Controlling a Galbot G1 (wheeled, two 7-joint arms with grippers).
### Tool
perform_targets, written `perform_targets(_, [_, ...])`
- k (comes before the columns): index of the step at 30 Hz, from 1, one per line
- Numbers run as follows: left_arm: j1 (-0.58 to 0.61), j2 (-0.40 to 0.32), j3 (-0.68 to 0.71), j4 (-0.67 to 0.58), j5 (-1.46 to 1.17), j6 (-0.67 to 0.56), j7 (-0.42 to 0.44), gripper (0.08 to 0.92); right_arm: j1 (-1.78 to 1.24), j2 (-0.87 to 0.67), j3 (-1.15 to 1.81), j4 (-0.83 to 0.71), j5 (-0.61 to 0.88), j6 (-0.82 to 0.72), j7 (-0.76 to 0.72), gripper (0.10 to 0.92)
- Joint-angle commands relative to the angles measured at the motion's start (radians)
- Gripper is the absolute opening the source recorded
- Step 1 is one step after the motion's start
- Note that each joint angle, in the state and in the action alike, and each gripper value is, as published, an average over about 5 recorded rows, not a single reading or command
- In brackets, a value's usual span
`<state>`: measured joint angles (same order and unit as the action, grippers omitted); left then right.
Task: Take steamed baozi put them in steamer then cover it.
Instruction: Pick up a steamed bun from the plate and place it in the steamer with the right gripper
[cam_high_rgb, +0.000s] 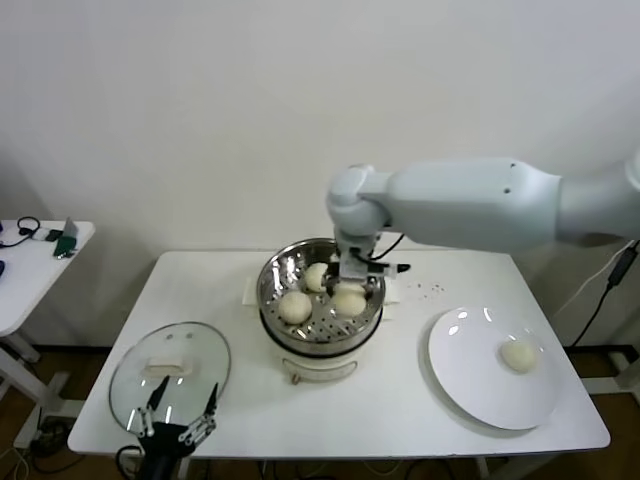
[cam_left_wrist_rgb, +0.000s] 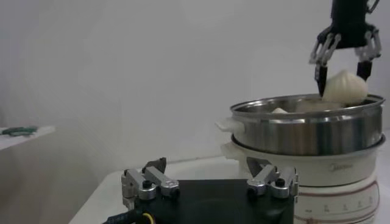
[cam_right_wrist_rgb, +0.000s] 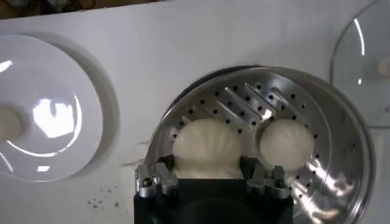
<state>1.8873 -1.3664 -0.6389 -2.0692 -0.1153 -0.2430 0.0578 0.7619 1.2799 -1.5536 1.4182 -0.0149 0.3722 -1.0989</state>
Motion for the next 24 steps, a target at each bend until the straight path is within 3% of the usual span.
perform_targets(1, [-0.001, 0.002, -0.003, 0.002, -0.004, 0.004, -0.001, 0.823, -0.1, 0.128, 0.018, -0.11, -0.038, 0.057, -0.002, 0.704])
perform_targets(14, [-0.011, -0.003, 0.002, 0.018, -0.001, 0.008, -0.001, 0.823, -0.107, 0.128, -0.014, -0.124, 0.007, 0.058, -0.007, 0.708])
perform_targets(24, [-0.016, -0.004, 0.001, 0.022, -0.001, 0.01, -0.002, 0.823, -0.09, 0.117, -0.005, -0.128, 0.01, 0.081, -0.017, 0.821])
